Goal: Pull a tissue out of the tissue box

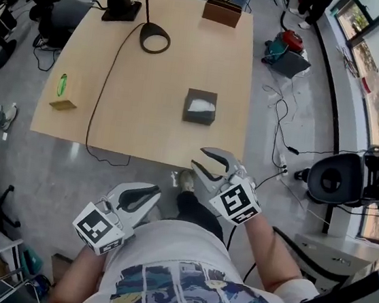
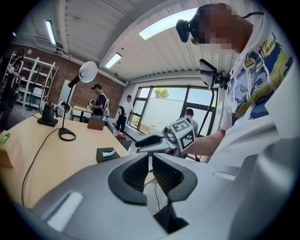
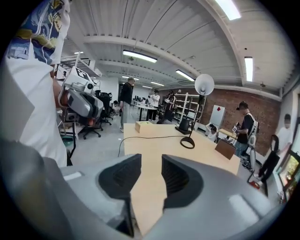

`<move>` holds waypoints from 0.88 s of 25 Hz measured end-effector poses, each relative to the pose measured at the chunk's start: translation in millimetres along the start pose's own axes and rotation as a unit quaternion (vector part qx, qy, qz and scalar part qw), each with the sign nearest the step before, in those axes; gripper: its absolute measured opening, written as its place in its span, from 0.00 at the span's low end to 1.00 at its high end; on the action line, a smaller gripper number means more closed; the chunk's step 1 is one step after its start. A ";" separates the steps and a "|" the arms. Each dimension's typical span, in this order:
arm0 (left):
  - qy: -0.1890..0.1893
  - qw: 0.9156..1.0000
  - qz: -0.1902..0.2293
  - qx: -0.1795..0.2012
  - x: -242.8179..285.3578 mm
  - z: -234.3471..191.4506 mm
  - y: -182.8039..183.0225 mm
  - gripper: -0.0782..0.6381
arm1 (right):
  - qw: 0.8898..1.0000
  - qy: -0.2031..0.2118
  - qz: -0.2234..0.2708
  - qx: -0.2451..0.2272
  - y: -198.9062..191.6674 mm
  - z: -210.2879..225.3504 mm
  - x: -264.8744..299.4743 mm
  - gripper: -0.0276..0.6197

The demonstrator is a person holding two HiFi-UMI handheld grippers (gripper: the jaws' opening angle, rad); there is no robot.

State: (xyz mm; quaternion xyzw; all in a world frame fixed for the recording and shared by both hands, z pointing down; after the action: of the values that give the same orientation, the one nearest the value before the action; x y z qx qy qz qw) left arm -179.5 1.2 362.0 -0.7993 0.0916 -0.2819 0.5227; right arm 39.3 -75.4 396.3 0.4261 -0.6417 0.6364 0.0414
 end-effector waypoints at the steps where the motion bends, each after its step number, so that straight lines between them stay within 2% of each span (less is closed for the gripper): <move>1: 0.005 1.000 0.001 -0.002 6.9 -5.0 5.9 0.15 | 1.000 -0.004 -0.007 -0.009 -2.1 14.9 6.5 0.23; 4: 0.018 1.000 0.005 -0.011 26.4 -16.5 22.1 0.16 | 0.999 -0.008 -0.029 -0.039 -9.9 54.7 26.4 0.24; 9: 0.040 0.999 0.001 -0.023 51.3 -29.8 38.6 0.16 | 0.994 0.014 -0.056 -0.092 -24.2 102.0 63.8 0.24; 14: 0.062 0.997 -0.002 -0.038 66.8 -44.8 46.6 0.16 | 0.985 0.042 -0.093 -0.138 -43.5 132.8 103.9 0.27; 22: 0.094 0.994 -0.004 -0.059 80.9 -57.7 54.5 0.16 | 0.971 0.098 -0.133 -0.173 -66.4 156.3 148.3 0.27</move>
State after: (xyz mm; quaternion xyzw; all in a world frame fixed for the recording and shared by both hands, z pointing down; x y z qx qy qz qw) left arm -136.4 -103.6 359.4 -0.7989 0.1541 -0.3521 0.4627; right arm 61.7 -270.3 507.4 0.4294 -0.6721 0.5436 0.2616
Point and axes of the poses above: the fingertips, and each gripper's own axes: x forward along the fingers, z to its right, y out of its top, the point moved 9 cm from there along -x, backward along the fingers, and after that the axes turned 7 degrees about -z, right-handed, at the moved point
